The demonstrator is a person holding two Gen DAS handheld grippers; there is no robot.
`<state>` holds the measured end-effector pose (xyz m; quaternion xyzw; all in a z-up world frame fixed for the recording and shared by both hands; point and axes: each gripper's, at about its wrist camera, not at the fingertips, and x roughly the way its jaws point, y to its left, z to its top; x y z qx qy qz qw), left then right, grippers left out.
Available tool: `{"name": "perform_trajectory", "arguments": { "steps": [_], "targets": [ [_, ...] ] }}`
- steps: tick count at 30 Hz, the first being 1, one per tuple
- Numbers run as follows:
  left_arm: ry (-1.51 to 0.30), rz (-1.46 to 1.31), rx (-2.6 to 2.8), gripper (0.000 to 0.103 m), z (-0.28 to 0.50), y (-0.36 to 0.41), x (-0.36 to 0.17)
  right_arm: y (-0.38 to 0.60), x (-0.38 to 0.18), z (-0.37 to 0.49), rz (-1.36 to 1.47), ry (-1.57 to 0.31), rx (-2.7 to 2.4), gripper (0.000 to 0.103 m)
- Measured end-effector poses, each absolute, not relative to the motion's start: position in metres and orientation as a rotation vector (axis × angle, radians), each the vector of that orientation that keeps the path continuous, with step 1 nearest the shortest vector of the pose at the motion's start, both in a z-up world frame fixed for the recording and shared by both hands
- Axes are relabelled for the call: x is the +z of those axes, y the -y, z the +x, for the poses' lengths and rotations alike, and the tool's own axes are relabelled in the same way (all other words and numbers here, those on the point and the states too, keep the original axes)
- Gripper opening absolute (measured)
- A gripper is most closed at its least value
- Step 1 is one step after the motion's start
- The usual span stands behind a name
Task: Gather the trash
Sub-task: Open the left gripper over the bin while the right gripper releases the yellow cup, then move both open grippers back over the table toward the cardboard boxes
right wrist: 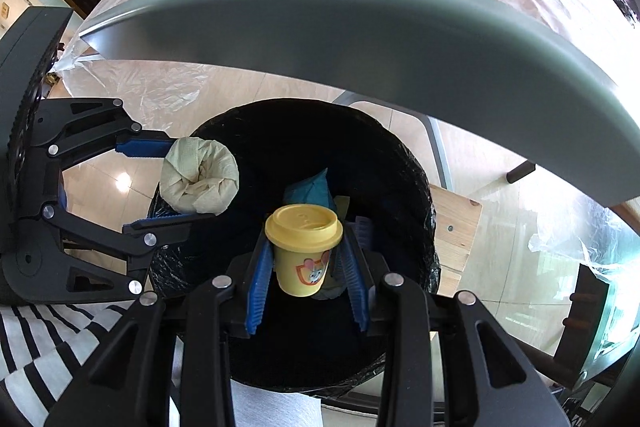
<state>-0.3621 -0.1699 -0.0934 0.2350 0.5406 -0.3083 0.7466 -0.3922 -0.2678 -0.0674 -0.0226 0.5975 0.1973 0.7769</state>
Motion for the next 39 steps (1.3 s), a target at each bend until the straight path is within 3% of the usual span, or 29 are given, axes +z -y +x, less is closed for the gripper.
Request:
{"name": "perform_trajectory", "arguments": {
  "steps": [2,4,5,14,21,26,28,30,33,39],
  "targets": [
    [-1.17,0.505,-0.682,0.057,-0.362,0.17,-0.091,0.268,-0.067,-0.393,-0.053,-1.291,0.417,0.035],
    [-1.163,0.503,-0.683,0.079,-0.362,0.168,-0.09,0.27,-0.065,-0.393,-0.052,-1.285,0.405,0.05],
    [-1.156,0.498,-0.689,0.08,-0.362,0.168,-0.089,0.269,-0.064,-0.393,-0.047,-1.278,0.404,0.056],
    [-1.171,0.481,-0.712,0.085,-0.362,0.165,-0.091,0.277,-0.06,-0.39,-0.014,-1.273,0.386,0.064],
    [-1.142,0.462,-0.723,0.085,-0.368,0.158,-0.074,0.282,-0.044,-0.397,-0.014,-1.25,0.39,0.067],
    [-1.063,0.411,-0.757,0.085,-0.378,0.148,-0.034,0.294,0.002,-0.413,0.003,-1.162,0.41,0.068],
    [-1.012,0.388,-0.769,0.088,-0.381,0.144,-0.012,0.301,0.026,-0.416,0.009,-1.099,0.412,0.072],
    [-0.938,0.364,-0.765,0.099,-0.379,0.141,0.014,0.308,0.053,-0.411,0.003,-1.016,0.381,0.082],
    [-0.853,0.341,-0.712,0.101,-0.362,0.14,0.041,0.321,0.081,-0.387,0.037,-0.918,0.31,0.095],
    [-0.812,0.294,-0.58,0.101,-0.297,0.142,0.056,0.33,0.102,-0.303,0.023,-0.826,0.213,0.099]
  ]
}}
